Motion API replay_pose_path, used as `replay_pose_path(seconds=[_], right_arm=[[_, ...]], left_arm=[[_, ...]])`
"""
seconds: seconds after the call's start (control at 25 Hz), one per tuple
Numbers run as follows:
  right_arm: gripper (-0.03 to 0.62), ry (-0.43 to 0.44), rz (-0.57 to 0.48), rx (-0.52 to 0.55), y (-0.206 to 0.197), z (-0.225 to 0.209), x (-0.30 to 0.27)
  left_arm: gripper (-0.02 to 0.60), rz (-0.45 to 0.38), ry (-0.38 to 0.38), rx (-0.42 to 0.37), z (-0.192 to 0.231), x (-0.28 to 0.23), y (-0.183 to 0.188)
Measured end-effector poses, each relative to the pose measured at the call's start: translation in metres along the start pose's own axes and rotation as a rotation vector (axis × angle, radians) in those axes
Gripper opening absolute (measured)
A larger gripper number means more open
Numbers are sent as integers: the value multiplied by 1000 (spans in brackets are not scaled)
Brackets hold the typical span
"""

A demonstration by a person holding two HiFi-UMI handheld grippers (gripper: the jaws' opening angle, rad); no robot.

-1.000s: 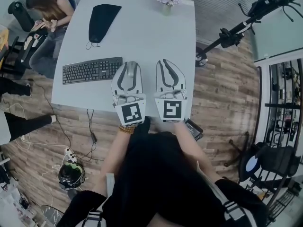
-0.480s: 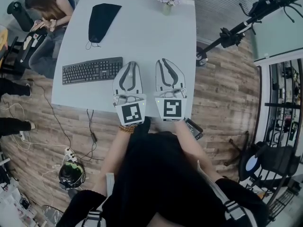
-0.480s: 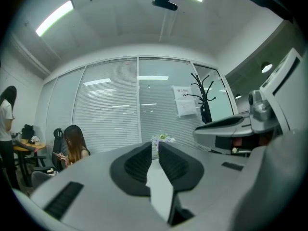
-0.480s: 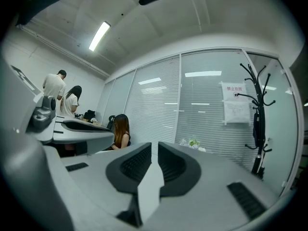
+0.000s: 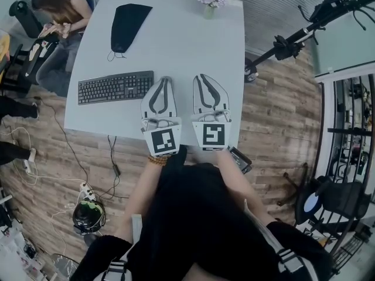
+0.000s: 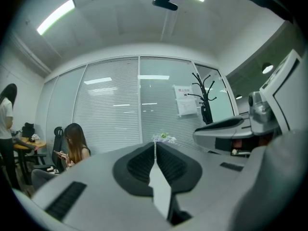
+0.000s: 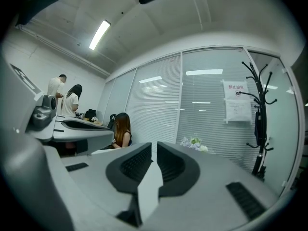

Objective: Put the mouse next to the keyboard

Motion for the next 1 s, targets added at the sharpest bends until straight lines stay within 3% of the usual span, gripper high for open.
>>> replay_pose_path(seconds=[1.0], right_arm=[[25,5,67,-3,-15,5,-25]], left_arm=[[18,94,-21,10,18,-18,-26]])
Point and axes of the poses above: the fingertips, and each gripper's own axes: x backward along the fingers, z to its left, y out of its top, the point moved 7 cm from there along x, backward along the fingers
